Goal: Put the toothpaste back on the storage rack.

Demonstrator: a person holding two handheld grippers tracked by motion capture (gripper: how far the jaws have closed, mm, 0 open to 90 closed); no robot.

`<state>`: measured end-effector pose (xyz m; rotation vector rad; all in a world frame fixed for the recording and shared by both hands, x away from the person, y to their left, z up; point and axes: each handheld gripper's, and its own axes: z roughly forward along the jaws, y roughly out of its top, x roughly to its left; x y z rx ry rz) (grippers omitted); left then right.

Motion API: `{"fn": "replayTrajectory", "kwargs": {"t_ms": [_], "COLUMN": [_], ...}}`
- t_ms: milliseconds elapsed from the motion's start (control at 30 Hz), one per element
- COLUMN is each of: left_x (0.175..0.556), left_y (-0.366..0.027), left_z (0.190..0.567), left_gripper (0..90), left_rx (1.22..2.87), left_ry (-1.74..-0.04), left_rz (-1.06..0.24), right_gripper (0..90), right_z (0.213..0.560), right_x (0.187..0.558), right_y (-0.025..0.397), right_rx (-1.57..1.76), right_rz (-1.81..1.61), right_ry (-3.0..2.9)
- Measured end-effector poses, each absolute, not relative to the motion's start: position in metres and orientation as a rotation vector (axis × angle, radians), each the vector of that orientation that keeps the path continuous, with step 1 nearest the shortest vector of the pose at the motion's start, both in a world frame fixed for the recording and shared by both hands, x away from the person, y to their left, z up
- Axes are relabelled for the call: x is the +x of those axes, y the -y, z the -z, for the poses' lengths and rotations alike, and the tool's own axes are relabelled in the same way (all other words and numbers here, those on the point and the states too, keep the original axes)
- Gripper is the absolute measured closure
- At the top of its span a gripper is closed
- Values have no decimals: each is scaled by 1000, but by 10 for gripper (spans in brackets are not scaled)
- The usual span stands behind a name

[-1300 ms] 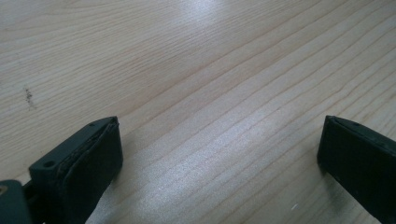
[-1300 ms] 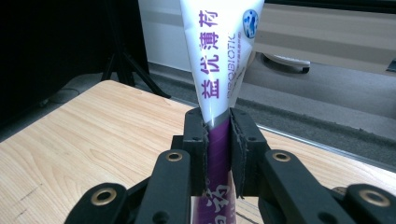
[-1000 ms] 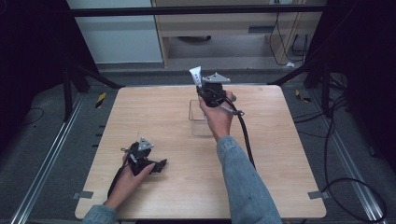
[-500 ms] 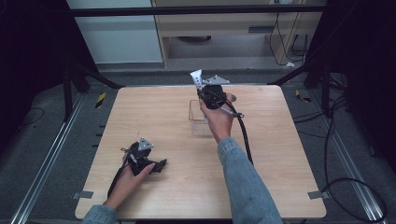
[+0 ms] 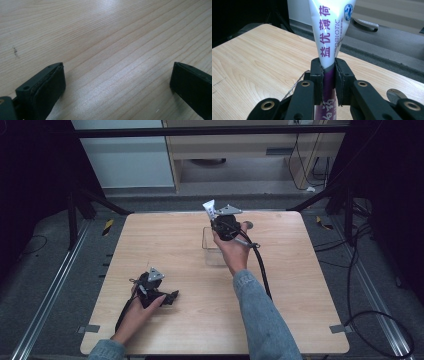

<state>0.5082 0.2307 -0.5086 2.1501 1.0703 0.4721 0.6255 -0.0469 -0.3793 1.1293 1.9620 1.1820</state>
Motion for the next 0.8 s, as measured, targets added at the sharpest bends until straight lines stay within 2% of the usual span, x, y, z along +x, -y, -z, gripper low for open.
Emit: {"fn": "replayTrajectory", "kwargs": {"t_ms": [800], "left_x": [508], "left_y": [-231], "left_z": [509], "left_gripper": [0], "left_rx": [2150], "left_ry": [-1070], "left_rz": [-472], "right_gripper": [783], "right_z": [393], "right_x": [622], "right_y": [53], "right_rx": [1151], "right_rz": [-1150], "right_ry": [-1983]}}
